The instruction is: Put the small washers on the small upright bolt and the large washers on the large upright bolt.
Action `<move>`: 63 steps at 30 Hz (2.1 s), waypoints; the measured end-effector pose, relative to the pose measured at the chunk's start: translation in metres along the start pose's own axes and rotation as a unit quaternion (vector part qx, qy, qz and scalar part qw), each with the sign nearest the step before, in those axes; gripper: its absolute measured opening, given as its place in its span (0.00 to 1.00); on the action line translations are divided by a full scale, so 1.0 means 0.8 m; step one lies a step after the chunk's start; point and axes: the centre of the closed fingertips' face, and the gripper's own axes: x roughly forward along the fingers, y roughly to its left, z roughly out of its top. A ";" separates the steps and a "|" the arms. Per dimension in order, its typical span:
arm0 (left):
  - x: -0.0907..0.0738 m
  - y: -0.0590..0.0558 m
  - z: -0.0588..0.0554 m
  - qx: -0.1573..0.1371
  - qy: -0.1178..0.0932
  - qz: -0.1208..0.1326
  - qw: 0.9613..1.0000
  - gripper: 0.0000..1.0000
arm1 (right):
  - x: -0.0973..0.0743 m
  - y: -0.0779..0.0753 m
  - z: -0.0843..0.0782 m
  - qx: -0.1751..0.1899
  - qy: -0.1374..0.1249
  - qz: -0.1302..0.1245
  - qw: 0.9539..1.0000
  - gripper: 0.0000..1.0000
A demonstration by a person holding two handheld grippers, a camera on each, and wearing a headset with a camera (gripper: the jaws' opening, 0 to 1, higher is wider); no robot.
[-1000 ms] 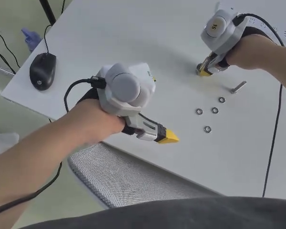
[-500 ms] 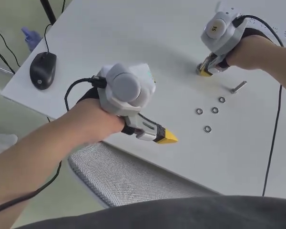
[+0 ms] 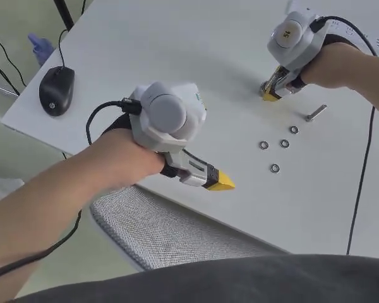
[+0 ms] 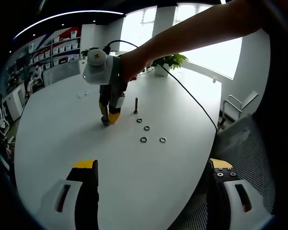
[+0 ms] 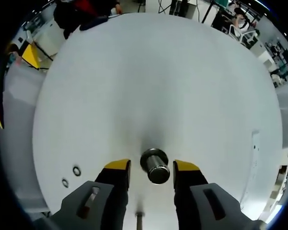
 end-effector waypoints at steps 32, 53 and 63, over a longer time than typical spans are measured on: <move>-0.004 0.000 0.011 0.031 0.010 -0.001 0.999 0.99 | -0.073 0.020 0.017 -0.021 -0.059 0.002 0.998 0.46; -0.010 0.001 0.013 0.031 0.008 -0.004 0.999 0.97 | -0.075 0.118 -0.017 -0.029 -0.054 0.019 0.998 0.45; -0.011 0.001 0.007 0.027 0.008 -0.002 1.000 0.95 | -0.063 0.159 -0.013 -0.031 -0.053 0.038 0.997 0.44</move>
